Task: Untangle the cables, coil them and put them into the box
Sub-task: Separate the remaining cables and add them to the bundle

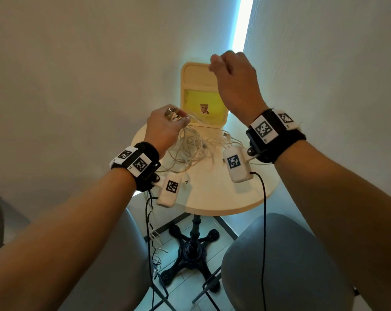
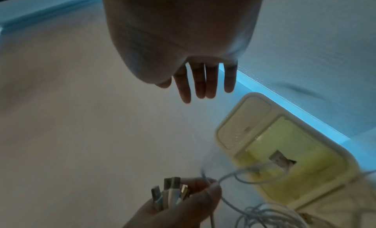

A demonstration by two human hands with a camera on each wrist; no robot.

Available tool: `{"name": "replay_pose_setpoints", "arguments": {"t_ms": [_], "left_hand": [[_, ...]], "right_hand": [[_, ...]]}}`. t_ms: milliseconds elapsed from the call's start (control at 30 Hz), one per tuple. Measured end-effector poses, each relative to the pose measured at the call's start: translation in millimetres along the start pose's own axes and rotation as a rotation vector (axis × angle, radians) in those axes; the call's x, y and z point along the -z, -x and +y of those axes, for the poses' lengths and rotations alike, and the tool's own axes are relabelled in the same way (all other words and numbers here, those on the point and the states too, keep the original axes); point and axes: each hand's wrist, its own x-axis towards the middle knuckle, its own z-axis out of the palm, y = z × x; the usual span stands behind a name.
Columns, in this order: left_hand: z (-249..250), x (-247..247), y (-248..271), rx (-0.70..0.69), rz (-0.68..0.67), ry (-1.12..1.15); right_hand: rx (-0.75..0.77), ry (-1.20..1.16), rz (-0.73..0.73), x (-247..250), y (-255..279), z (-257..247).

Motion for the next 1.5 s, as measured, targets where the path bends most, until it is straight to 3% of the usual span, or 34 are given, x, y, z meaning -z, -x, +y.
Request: {"name": "replay_pose_setpoints", "arguments": {"t_ms": [67,167,233,333,400,500,600,700,933,1033,1233,1367,1500], "left_hand": [[0,0,0,0.004,-0.004,-0.001],[5,3,1,0.017,-0.022,0.055],[8,6,1,0.027,-0.027,0.081],[11,12,3,0.039,-0.022,0.102],[10,19,3,0.077,0.026,0.111],[10,30,2,0.160,0.034,0.152],[14,37,7,0.167,-0.016,0.124],[18,38,12,0.132,-0.096,0.065],[22,32,14,0.091,-0.009,0.075],[33,41,13,0.112,0.031,0.191],[79,83,17,0.007,-0.025,0.369],[102,106,16,-0.037,0.002,0.352],[102,105,16,0.009,0.043,0.363]], "right_hand": [[0.000,0.013,-0.209,0,1,-8],[0.081,0.393,-0.675,-7,13,-14],[0.129,0.471,-0.770,-14,20,-9],[0.042,0.343,-0.695,-14,23,-8],[-0.056,0.210,-0.511,-8,14,-12],[-0.071,0.102,-0.242,6,0,-19],[-0.085,0.060,-0.282,13,-3,-27],[-0.095,-0.044,-0.092,17,-9,-29],[-0.118,-0.171,-0.023,33,-7,-38],[-0.135,-0.191,-0.101,49,1,-41],[-0.193,-0.287,-0.299,82,34,-53],[-0.137,-0.289,-0.143,95,40,-53],[-0.139,-0.184,-0.076,91,37,-46]]}}
